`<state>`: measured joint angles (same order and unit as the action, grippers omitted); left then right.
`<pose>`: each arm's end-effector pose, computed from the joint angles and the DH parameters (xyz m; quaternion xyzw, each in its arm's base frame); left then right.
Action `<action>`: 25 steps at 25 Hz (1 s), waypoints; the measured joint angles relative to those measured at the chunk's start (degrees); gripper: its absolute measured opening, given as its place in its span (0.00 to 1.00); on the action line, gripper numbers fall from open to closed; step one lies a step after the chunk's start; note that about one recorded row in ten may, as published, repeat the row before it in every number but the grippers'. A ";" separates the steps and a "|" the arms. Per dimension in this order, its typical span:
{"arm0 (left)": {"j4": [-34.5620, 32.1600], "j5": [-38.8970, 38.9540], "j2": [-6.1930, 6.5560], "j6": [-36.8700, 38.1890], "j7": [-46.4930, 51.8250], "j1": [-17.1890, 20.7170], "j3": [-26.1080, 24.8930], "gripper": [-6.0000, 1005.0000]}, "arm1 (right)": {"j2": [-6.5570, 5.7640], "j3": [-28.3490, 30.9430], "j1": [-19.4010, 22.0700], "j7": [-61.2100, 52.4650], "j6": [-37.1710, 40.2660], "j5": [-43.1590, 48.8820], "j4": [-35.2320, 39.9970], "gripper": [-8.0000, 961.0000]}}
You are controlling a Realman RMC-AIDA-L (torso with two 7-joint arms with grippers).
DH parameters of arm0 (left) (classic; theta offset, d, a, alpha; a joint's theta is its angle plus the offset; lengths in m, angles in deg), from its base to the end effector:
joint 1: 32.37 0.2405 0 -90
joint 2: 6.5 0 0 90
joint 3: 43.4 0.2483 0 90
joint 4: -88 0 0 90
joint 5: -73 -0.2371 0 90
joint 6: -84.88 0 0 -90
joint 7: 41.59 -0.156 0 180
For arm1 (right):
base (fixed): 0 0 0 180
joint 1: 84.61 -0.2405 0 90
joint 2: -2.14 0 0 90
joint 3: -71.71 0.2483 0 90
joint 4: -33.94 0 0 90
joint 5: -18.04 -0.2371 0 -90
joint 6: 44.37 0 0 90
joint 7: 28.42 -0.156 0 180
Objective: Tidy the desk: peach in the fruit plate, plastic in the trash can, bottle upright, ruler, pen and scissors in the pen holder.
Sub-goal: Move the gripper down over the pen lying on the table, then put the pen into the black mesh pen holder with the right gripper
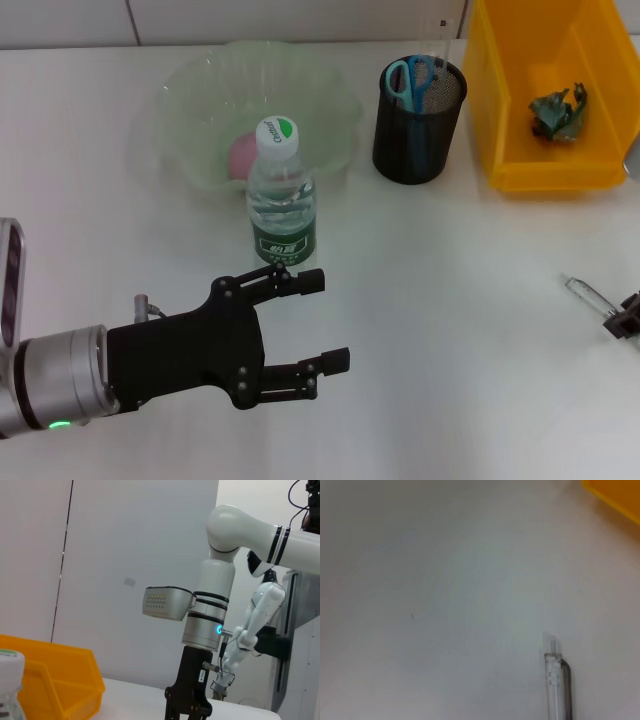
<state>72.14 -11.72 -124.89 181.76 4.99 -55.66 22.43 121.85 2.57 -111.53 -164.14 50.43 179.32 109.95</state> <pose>-0.2675 0.2568 -0.0729 -0.9183 -0.1007 -0.3764 0.0698 0.2679 0.3465 0.0355 -0.8709 0.3756 -0.2649 0.1740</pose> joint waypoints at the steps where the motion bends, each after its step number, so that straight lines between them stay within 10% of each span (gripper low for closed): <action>1: 0.03 0.00 -0.01 0.01 0.00 0.00 0.00 0.82 | 0.00 -0.11 0.05 0.00 -0.12 0.00 -0.07 0.36; 16: 0.13 0.00 -0.09 0.16 -0.16 0.26 0.07 0.82 | 0.11 -0.28 1.16 0.61 -2.18 -1.11 0.17 0.18; 25: 0.13 -0.01 -0.20 0.54 -0.26 0.52 0.14 0.82 | -0.42 18.84 2.29 7.81 -2.36 -22.03 5.37 0.13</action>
<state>72.27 -11.73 -125.09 182.30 4.73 -55.14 22.56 121.44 21.40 -109.24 -156.33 48.07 157.29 115.31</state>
